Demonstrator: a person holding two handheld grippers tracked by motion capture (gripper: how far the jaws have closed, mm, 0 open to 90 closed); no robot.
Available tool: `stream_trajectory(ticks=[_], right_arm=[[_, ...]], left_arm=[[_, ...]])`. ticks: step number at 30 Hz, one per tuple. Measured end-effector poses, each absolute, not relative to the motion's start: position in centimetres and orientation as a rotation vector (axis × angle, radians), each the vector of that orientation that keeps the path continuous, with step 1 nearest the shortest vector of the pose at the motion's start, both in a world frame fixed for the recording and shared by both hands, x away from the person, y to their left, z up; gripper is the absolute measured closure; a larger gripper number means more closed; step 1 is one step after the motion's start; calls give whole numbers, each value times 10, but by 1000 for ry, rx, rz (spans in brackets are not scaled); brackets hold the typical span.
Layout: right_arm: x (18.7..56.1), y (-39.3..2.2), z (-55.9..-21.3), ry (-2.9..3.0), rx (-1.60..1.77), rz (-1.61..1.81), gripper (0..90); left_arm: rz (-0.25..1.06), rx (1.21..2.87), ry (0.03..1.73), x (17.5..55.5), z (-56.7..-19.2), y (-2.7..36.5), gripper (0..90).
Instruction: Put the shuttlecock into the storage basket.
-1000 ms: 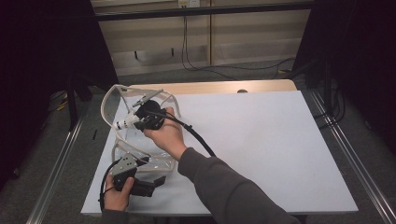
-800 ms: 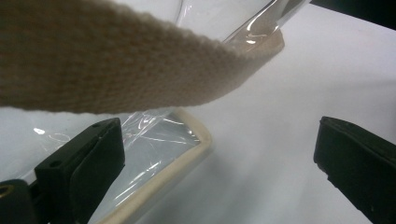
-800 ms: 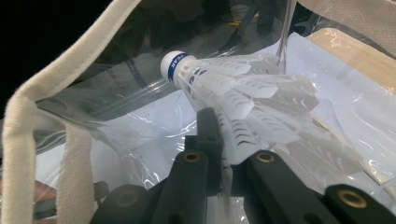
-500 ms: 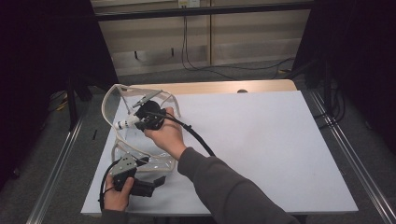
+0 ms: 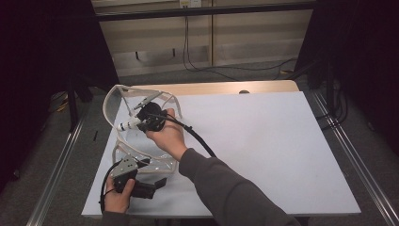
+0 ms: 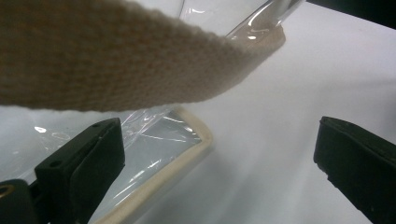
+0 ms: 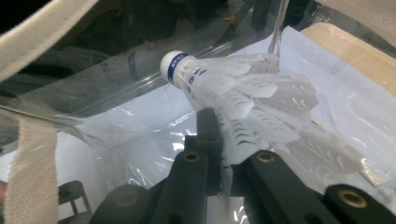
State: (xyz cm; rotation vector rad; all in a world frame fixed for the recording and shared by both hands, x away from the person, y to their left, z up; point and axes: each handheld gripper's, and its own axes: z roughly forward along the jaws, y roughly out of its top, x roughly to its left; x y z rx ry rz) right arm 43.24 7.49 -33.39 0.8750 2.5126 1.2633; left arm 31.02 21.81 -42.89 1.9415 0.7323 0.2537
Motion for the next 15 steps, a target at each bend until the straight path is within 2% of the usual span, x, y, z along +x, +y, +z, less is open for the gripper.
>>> stream_trajectory(ticks=[15], right_arm=[[431, 77, -335, 2514, 864, 1252, 883]], left_arm=[[252, 1938, 736, 310, -430, 218, 20]])
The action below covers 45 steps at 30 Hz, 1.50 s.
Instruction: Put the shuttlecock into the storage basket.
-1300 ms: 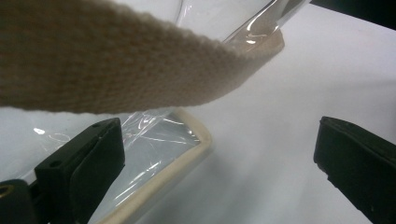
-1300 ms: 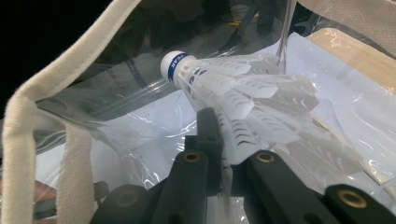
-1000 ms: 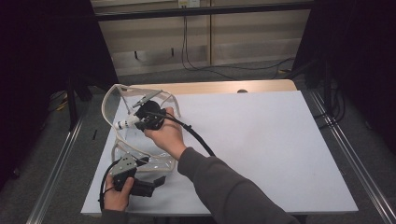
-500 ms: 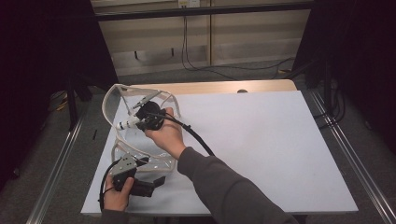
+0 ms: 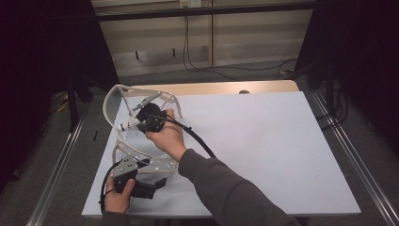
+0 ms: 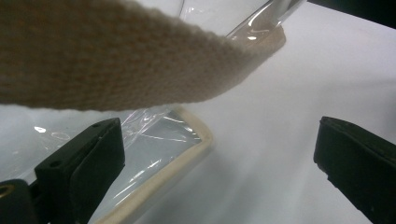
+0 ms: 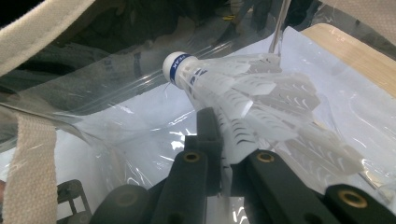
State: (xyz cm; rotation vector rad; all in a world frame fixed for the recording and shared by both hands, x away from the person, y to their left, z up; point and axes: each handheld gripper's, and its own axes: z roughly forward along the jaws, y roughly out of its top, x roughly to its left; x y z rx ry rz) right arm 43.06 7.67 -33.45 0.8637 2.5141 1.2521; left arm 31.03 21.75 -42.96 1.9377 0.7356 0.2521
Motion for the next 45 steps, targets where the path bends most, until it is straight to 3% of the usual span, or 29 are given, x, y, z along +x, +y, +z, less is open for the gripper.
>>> stream_trajectory(ticks=[45], right_arm=[[433, 77, -346, 2525, 863, 1204, 880]], left_arm=[[254, 1940, 739, 310, -429, 220, 20]])
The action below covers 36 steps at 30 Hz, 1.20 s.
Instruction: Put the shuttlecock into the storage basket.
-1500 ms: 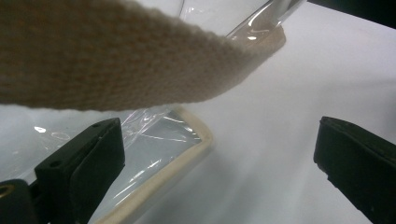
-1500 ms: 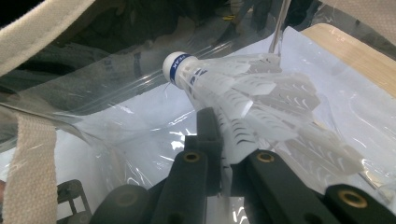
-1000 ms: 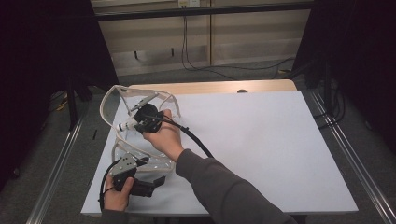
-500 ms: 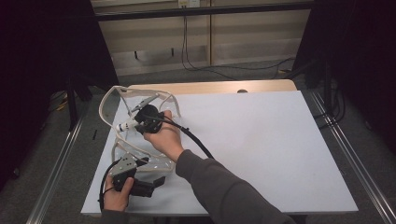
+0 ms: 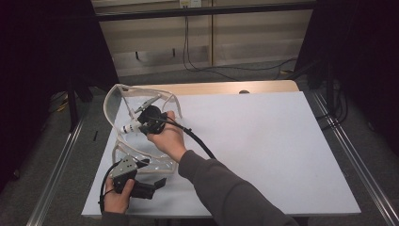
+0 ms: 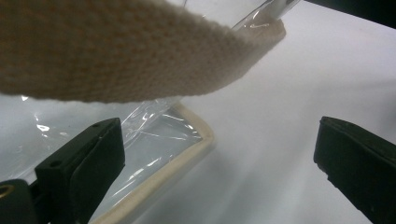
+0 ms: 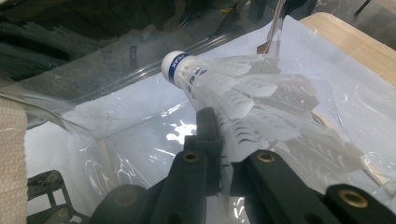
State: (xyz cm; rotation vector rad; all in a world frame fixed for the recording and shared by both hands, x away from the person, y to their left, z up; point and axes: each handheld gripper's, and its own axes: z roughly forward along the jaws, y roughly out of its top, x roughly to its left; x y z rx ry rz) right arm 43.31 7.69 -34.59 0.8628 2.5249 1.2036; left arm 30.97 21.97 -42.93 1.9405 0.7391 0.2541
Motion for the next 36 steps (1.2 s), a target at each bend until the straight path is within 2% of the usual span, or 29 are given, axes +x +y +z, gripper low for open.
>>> stream_trajectory(ticks=[36], right_arm=[[436, 78, -352, 2569, 842, 1158, 877]], left_arm=[[257, 1941, 740, 309, -430, 220, 20]])
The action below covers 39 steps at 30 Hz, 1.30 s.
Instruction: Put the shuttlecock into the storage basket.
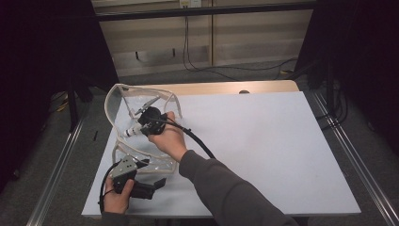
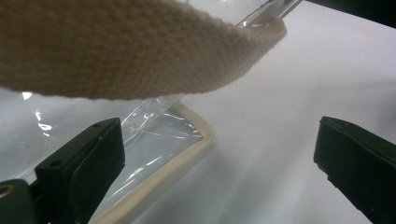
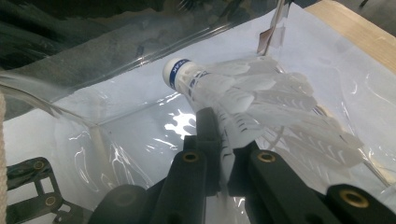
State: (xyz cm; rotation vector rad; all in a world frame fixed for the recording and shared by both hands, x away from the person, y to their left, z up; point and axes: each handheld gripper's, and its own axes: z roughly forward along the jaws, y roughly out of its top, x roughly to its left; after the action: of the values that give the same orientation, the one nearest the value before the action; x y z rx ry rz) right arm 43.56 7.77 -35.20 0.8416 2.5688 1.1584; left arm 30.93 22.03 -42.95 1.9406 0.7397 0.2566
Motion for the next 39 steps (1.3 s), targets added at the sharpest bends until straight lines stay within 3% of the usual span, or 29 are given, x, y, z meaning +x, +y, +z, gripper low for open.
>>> stream_trajectory(ticks=[35, 39], right_arm=[[437, 80, -357, 2611, 860, 1084, 874], [437, 81, -358, 2622, 854, 1078, 815]], left_arm=[[262, 1937, 749, 309, -429, 221, 20], [261, 1935, 747, 309, -430, 221, 20]])
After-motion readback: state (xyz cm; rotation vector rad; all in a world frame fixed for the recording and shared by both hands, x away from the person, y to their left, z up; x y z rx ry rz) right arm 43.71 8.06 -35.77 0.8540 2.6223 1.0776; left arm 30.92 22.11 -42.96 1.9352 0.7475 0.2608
